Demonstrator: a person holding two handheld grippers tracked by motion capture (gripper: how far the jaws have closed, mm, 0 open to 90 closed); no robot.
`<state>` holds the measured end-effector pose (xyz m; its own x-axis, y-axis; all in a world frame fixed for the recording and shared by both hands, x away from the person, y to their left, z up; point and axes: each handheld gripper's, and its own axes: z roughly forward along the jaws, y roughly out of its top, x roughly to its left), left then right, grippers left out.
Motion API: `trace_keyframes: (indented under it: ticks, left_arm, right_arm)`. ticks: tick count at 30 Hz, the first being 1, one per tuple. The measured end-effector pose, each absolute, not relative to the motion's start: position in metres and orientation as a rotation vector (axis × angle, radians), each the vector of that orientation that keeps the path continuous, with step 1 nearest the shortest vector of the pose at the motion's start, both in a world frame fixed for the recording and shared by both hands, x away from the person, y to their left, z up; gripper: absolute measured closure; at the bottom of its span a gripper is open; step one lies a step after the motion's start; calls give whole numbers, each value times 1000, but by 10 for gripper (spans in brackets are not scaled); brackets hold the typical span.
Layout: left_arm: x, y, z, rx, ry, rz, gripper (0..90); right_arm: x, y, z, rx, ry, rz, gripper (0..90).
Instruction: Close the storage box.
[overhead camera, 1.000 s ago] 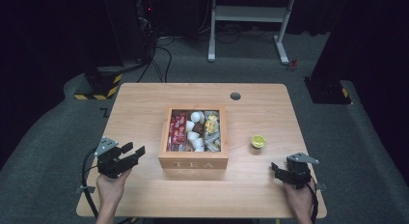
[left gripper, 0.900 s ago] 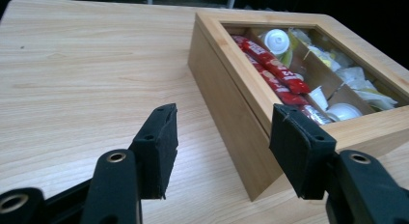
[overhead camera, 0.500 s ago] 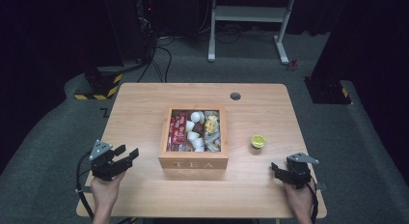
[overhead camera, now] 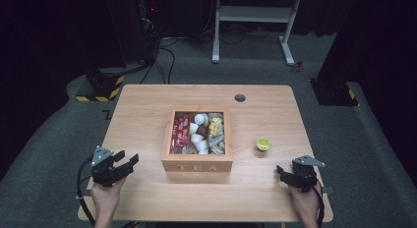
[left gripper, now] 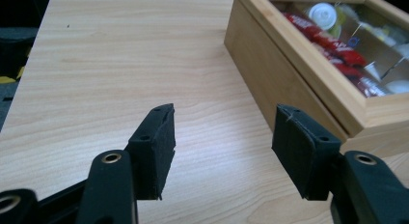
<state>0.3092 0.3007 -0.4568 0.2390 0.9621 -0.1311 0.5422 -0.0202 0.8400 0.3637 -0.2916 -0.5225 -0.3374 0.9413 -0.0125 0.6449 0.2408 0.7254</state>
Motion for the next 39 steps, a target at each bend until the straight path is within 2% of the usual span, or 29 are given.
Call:
trace_keyframes:
  ticks: [17, 23, 39]
  left_arm:
    - [313, 297, -479, 1759, 1461, 648, 387]
    - [319, 291, -489, 1783, 1475, 615, 398]
    - [330, 272, -511, 1864, 1499, 645, 396]
  right_arm:
    - [364, -292, -522, 1448, 2069, 878, 319]
    - [364, -292, -522, 1446, 2069, 878, 319]
    - [364, -292, -522, 1446, 2069, 878, 318]
